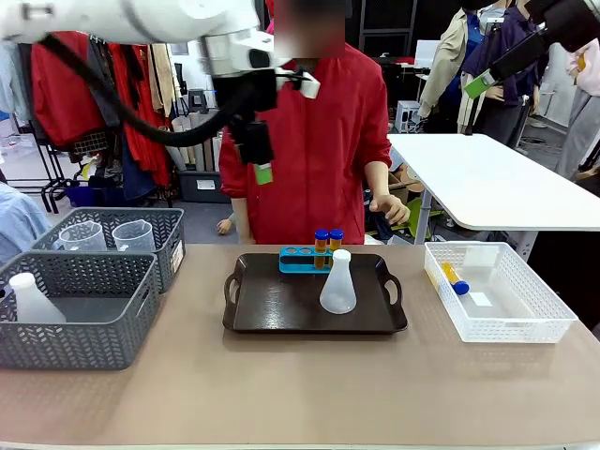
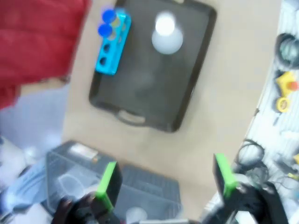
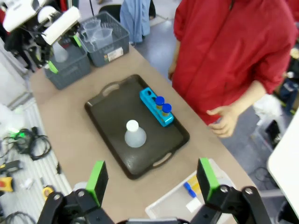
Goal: Prepare the laboratory tools.
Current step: Pick up one Large Measuring Cup and place it on the Handle tray.
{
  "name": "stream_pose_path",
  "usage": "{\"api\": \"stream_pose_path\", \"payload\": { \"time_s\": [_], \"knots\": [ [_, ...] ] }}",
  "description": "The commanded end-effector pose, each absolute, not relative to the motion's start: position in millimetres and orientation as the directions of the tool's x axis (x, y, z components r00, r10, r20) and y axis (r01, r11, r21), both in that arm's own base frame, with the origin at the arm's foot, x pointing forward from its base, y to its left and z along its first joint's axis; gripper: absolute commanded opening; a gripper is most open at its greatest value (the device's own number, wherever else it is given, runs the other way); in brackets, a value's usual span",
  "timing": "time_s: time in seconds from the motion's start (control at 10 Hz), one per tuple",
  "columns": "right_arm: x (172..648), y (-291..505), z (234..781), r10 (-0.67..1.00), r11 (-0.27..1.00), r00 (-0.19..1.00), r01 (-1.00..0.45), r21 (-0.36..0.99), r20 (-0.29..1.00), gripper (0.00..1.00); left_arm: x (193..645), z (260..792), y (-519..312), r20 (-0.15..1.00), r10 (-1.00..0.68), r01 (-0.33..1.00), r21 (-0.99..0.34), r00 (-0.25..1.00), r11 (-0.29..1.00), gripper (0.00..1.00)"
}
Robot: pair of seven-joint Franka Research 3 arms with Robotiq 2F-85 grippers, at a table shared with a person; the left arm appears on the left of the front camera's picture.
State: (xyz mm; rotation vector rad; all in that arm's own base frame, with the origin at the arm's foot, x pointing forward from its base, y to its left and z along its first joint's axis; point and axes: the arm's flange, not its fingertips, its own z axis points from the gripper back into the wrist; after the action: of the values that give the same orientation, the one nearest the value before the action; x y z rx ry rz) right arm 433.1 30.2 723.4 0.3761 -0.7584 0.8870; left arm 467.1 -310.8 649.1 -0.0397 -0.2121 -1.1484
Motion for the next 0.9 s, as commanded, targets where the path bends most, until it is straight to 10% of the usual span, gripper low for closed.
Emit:
{"api": "stream_pose_path", "payload": {
  "time_s": [0.0, 0.8],
  "knots": [
    [433, 30, 725, 0.553, 0.582, 0.390, -0.813, -0.006, 0.736, 1.00, 442, 641, -261, 0.236, -0.842, 0.848, 0.107, 0.485, 0.518, 1.00],
    [433, 30, 725, 0.553, 0.582, 0.390, -0.813, -0.006, 0.736, 1.00, 457, 654, -224, 0.252, -0.778, 0.782, 0.109, 0.576, 0.614, 1.00]
  ]
}}
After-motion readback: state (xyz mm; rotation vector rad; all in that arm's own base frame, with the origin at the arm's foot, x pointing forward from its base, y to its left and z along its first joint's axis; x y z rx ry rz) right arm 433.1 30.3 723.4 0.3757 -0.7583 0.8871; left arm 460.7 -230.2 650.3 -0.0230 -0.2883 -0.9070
